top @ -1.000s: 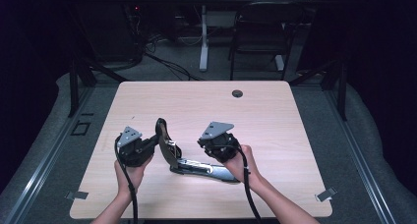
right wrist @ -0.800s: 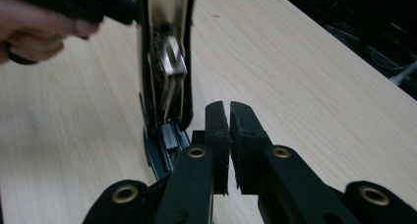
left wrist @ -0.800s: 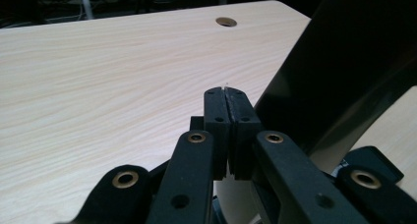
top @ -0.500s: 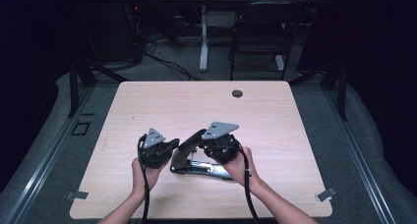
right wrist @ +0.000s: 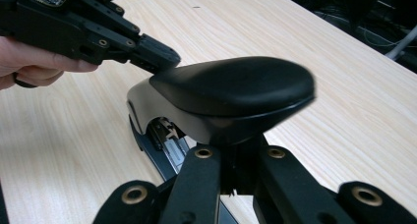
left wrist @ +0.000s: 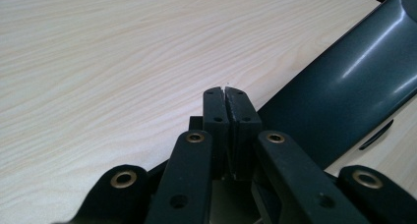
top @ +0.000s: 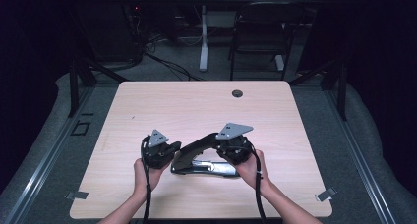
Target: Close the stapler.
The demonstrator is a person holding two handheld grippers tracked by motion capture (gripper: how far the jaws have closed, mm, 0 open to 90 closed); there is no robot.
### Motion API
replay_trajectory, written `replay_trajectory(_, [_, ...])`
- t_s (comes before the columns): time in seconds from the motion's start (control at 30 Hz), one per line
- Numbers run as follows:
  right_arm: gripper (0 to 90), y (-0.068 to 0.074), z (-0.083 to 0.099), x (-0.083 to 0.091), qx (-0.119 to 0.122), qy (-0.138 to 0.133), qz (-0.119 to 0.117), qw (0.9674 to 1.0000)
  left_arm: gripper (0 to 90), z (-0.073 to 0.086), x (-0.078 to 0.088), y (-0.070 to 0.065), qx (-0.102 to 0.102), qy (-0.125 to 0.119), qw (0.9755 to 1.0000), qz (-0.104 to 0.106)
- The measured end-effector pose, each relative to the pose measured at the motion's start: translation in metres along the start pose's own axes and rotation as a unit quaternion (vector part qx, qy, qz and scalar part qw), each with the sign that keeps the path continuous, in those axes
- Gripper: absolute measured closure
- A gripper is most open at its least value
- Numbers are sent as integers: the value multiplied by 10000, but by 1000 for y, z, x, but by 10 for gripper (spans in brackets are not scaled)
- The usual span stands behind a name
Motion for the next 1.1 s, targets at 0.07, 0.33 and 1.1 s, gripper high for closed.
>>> replay_trajectory(0.07, [900,-1,2,0,24,22,21,10000,881,1,0,0,3,37,10000,17])
replay_trajectory(0.33, [900,-6,5,1,-10,44,19,10000,883,4,-1,1,28,95,9999,54])
replay_trajectory(1.1, [900,-24,32,7,-323,253,-48,9991,856,9,-6,1,-22,293,9995,68])
Point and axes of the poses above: each handheld gripper's, and its own axes: x roughly backward along the jaws, z roughly out of its underside, y roughly to its left, the point moved 9 cm from there along -x, roughly forward along the jaws, and after that the axes turned 9 degrees about y, right-handed, at the moved point
